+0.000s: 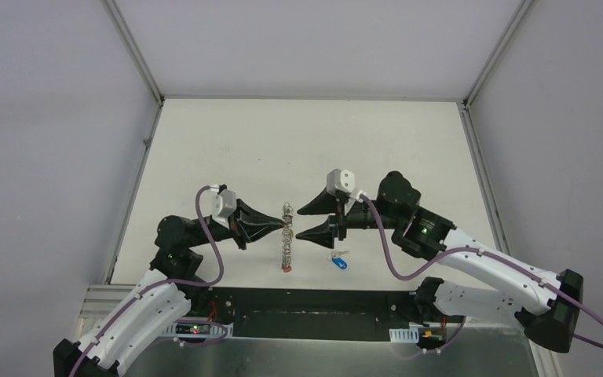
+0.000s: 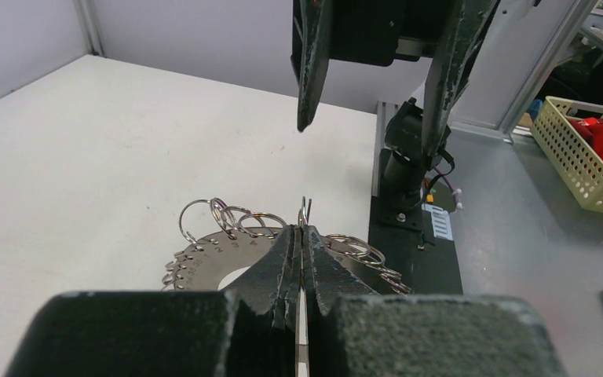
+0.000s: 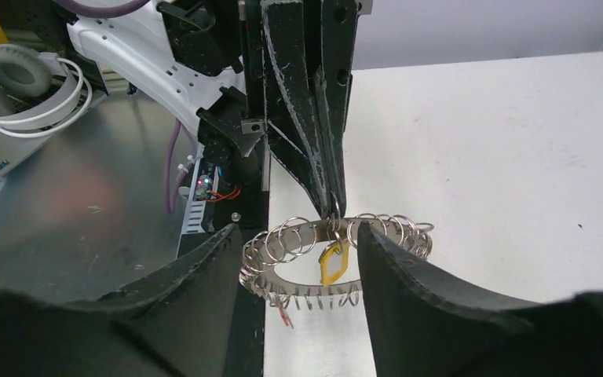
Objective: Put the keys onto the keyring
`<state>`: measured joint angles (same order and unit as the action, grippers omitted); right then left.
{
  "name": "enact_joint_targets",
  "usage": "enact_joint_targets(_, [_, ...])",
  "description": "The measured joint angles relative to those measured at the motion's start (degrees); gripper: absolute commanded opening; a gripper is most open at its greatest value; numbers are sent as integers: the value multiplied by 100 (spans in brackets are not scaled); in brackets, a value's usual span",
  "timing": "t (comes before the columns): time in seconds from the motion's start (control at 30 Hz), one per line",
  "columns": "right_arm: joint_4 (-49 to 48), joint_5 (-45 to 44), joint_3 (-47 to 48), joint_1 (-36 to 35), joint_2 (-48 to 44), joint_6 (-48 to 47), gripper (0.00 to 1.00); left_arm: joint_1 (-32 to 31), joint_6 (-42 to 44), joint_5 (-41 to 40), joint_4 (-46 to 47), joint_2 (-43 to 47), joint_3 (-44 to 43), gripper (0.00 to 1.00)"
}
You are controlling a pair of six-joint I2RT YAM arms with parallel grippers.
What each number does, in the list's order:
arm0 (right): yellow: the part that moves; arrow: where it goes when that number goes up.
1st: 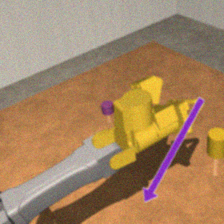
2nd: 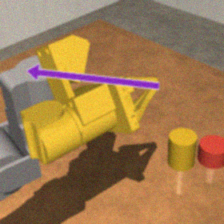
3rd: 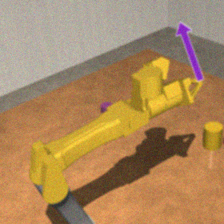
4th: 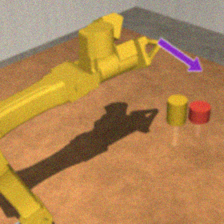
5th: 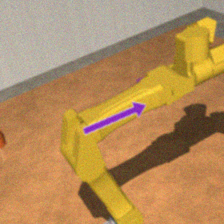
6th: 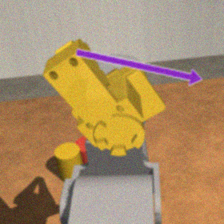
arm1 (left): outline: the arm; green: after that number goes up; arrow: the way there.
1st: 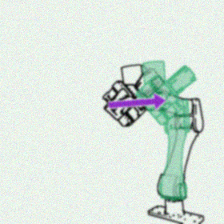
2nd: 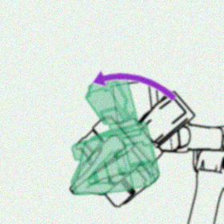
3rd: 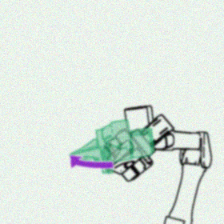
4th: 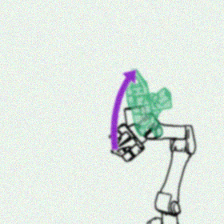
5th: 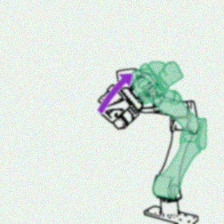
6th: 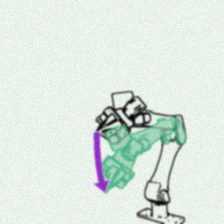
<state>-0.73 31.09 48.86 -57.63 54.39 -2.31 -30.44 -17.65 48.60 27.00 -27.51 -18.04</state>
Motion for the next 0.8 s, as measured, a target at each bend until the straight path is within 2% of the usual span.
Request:
enact_joint_targets(0.07, [-188, 173, 0, 0, 149, 0, 46, 0, -7, 24, 76, -15, 0, 0])
enact_joint_targets(0.4, [-553, 345, 0, 0, 702, 114, 37, 0, -96, 103, 229, -28, 0, 0])
enact_joint_targets(0.57, [-678, 348, 0, 0, 789, 155, 29, 0, -105, 103, 264, -28, 0, 0])
enact_joint_targets(0.8, [-728, 348, 0, 0, 909, 199, 13, 0, -109, 125, 262, -28, 0, 0])
